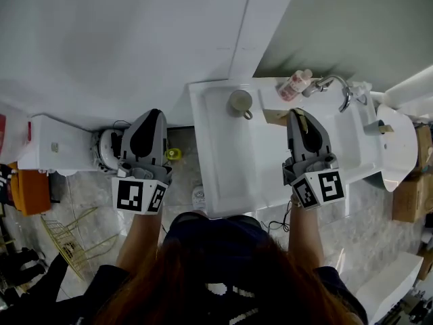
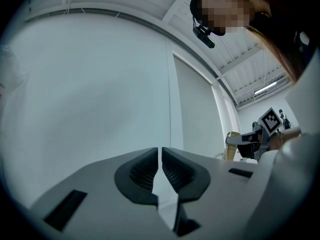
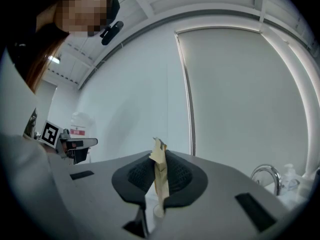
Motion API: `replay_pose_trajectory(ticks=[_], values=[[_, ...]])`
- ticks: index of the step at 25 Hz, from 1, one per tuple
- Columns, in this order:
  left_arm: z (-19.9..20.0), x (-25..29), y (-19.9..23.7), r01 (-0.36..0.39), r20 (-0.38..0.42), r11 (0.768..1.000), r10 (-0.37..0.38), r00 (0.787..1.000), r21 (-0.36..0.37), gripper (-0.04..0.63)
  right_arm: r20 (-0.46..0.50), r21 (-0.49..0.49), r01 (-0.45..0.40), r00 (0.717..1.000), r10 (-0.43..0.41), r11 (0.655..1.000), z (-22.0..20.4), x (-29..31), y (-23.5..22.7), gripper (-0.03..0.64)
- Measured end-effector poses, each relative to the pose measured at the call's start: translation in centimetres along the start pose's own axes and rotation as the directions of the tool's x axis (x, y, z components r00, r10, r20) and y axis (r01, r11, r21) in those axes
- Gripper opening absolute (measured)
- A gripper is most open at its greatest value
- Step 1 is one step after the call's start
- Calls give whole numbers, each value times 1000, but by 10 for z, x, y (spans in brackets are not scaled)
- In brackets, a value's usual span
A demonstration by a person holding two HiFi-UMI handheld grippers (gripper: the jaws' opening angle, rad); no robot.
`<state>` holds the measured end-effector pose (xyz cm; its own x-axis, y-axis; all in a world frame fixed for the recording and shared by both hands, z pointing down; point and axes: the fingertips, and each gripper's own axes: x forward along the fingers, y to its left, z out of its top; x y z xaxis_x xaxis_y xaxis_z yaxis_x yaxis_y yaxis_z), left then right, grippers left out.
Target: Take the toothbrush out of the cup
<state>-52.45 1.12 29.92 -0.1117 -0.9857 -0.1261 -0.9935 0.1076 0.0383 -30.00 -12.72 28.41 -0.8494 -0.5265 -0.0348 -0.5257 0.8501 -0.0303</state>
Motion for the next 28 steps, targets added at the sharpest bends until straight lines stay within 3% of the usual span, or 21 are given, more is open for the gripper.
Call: replay_pose_trajectory(ticks=[8, 13, 20, 24, 28], values=[[-4, 11, -14, 92, 7, 996, -92, 996, -3, 38, -13, -26, 106, 994, -107, 994, -3, -29, -7, 43], [-12, 26, -30, 179, 3, 984, -179, 984, -24, 38, -27, -28, 214, 976, -214, 977, -9, -63, -16, 43], [-37, 52, -89, 355, -11, 932, -357, 934, -76, 38, -7, -27, 367, 930, -367, 930, -10, -116, -25, 43], [-40, 59, -121, 425, -13, 900, -428, 904, -94, 38, -47, -48, 460, 886, -462, 887, -16, -160, -35, 43], [-33, 59, -158, 490, -2, 867, -492, 870, -90, 38, -17, -54, 513, 857, -515, 857, -2, -194, -42, 41]])
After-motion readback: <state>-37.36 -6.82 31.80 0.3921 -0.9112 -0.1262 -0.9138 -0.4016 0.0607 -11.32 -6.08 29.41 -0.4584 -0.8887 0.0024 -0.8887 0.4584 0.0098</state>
